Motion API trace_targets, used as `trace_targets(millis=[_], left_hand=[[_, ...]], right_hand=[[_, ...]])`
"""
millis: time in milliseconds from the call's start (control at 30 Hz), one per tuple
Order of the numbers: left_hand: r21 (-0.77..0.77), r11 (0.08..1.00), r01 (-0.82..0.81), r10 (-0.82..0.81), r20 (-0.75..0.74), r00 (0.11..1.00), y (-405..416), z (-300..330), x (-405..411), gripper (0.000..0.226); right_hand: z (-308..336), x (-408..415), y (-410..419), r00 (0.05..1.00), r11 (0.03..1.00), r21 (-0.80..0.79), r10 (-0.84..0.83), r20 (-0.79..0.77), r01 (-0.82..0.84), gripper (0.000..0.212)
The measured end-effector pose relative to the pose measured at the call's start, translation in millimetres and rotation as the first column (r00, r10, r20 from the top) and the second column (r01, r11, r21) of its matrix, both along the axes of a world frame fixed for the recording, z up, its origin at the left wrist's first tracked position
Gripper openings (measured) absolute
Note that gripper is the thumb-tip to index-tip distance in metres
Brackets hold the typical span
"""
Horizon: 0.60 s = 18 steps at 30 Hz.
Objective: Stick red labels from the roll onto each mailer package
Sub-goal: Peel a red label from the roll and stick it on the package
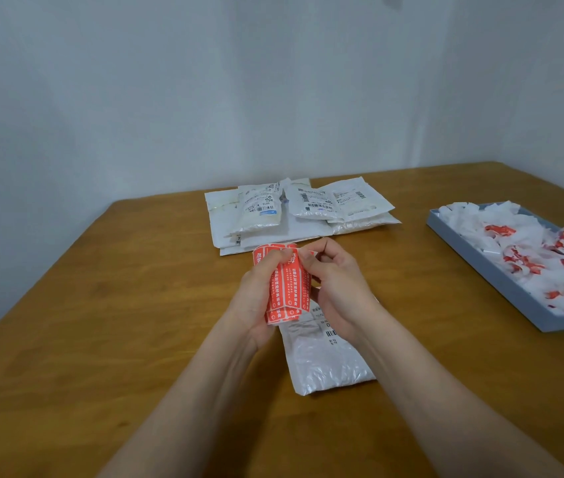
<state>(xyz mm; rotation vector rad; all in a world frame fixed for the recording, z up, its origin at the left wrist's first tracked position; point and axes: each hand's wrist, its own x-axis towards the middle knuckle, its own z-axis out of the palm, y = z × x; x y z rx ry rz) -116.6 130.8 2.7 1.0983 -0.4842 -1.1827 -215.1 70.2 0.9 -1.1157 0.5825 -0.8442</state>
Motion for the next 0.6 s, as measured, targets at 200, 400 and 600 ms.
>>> trace_targets(millis=[200, 400, 600], left_hand=[[-0.009, 1.000, 0.000, 0.000, -0.008, 1.000, 0, 1, -2, 0.028], [-0.011, 1.000, 0.009, -0.009, -0.039, 0.999, -1, 2, -4, 0.022], [-0.049, 0.998, 0.028, -0.032, -0.093, 0.995, 0, 5, -8, 0.018]], right_hand=[[0, 4, 3, 0.997, 0.997, -0.029, -0.073, -0.006, 0.073, 0.012], [-3, 8, 5, 0.991, 0.990, -0.054, -0.131, 0.006, 0.131, 0.014], [-3, 12, 8, 0.990, 0.992, 0.001, -0.130, 0.061, 0.130, 0.028]])
